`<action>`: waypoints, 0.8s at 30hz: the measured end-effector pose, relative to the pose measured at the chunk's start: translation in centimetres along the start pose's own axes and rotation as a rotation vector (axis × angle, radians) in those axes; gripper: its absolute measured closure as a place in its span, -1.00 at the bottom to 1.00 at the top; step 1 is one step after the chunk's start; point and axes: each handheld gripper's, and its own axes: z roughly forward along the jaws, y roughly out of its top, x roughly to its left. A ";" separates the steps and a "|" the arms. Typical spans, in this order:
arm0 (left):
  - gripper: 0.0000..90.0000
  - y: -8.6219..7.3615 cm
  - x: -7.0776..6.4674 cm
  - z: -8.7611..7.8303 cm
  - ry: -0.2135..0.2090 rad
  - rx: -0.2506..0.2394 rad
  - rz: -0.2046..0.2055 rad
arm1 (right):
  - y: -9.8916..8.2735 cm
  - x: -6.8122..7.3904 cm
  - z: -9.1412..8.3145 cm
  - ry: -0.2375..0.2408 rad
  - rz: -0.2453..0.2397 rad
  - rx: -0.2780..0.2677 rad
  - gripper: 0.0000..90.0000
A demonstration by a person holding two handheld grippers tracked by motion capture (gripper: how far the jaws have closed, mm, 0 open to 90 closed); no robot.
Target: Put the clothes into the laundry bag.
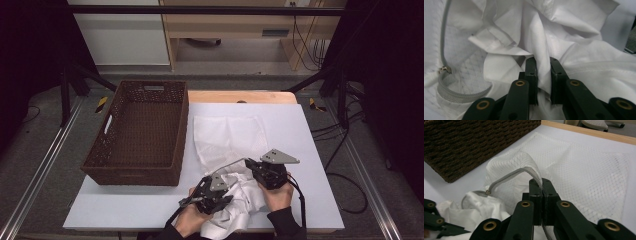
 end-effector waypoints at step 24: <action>-0.13 2.5 3.4 2.4 0.126 -0.063 -0.050 | 0.0 0.1 -0.1 0.009 -0.005 -0.002 0.96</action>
